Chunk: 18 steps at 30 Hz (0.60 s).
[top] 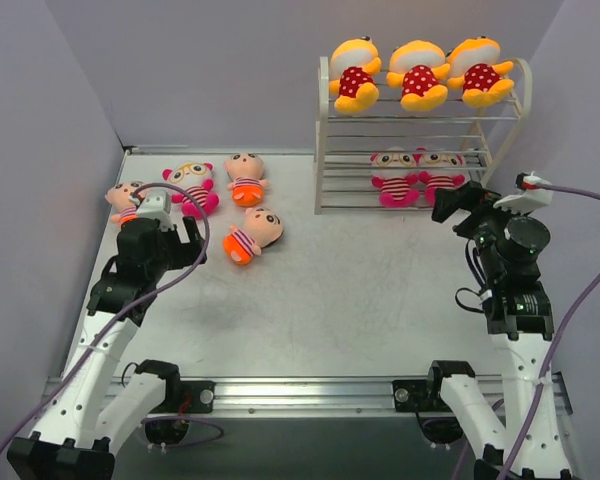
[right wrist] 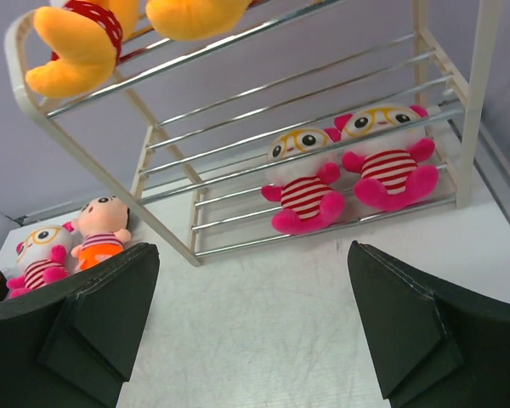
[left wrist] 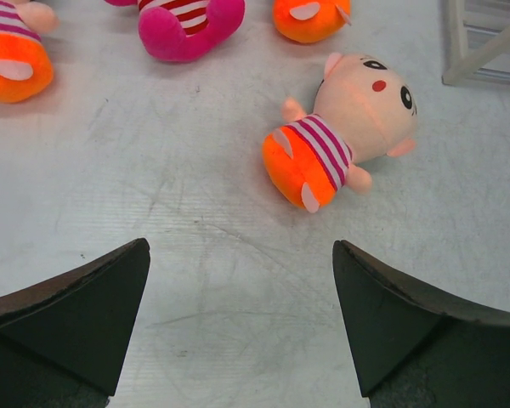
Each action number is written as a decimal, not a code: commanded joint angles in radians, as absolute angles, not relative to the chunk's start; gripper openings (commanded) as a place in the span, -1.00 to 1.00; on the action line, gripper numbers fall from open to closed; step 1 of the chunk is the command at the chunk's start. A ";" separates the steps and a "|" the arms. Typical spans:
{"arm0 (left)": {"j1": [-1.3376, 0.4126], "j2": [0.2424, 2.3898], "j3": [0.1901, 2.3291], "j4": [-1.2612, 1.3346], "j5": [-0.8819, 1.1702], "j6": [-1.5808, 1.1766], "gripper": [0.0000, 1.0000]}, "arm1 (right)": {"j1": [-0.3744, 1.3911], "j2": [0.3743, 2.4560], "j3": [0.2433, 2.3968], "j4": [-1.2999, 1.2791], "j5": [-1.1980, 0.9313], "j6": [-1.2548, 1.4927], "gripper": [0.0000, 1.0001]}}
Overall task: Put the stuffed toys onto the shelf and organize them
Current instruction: Place the stuffed toy onto shelf, then grab a stuffed toy with the left arm
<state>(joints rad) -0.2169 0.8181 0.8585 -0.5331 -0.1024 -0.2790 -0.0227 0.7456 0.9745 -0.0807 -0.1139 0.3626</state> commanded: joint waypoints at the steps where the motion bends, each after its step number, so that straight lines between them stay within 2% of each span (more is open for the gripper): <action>1: -0.122 0.869 0.862 -0.460 0.035 -0.353 0.95 | -0.006 0.695 1.005 -0.074 -0.167 0.293 0.99; 5: -0.014 0.954 0.864 -0.356 0.147 -0.463 0.95 | 0.055 0.649 0.963 -0.069 -0.153 0.279 0.99; 11: 0.184 1.192 0.908 -0.163 0.271 -0.636 0.94 | 0.130 0.568 0.939 -0.094 -0.089 0.247 0.99; 18: 0.216 1.578 1.084 -0.040 0.288 -0.677 0.95 | 0.198 0.505 0.920 -0.097 -0.048 0.221 0.99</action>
